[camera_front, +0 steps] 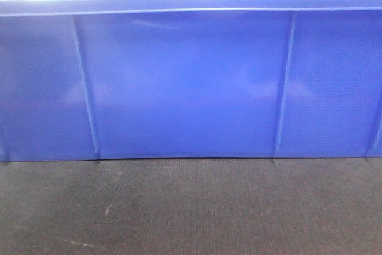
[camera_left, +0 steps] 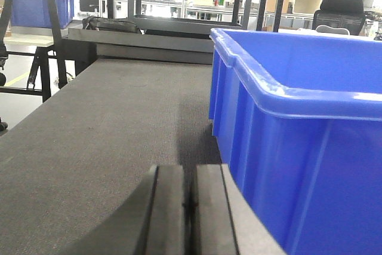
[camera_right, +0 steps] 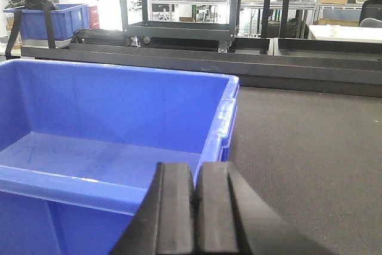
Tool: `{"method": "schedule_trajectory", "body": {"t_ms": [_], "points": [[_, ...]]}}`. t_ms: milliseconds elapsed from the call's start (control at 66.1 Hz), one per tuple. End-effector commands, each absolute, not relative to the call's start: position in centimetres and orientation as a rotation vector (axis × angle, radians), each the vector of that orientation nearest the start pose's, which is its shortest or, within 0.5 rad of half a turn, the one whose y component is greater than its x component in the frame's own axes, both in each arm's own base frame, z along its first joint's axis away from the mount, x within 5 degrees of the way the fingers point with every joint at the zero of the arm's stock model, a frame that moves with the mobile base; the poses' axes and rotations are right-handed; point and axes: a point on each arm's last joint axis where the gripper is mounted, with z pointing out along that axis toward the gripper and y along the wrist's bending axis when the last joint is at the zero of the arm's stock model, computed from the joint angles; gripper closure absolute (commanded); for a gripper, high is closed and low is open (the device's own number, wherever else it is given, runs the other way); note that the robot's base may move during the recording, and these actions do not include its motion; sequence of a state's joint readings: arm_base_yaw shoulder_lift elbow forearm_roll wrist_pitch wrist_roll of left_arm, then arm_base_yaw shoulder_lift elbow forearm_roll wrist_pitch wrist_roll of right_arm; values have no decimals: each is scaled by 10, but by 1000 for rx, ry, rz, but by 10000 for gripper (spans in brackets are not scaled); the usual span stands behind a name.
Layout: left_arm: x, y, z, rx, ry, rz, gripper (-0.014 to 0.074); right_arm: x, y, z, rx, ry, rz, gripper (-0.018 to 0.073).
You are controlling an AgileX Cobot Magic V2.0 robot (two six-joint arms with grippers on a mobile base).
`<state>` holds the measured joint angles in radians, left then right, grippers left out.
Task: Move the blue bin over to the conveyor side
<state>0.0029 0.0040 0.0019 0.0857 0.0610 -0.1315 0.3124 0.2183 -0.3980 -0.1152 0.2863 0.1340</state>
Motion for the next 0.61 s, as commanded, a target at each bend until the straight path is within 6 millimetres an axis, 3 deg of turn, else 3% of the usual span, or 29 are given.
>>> {"method": "schedule_trajectory", "body": {"t_ms": [0,333,394,515,590], "points": [[56,1,210,-44,1518,-35,592,57,15,309,-202,1551,234,637],[56,1,210,-44,1518,-35,592,57,15,309,-202,1551,234,637],[56,1,210,-44,1518,-35,592,56,17,310,-156,1557,316,637],[56,1,210,-44,1518,-35,592,54,15,309,-229,1531,195,637],[56,1,210,-44,1518,-35,592,53,11,304,-186,1530,129,637]]}}
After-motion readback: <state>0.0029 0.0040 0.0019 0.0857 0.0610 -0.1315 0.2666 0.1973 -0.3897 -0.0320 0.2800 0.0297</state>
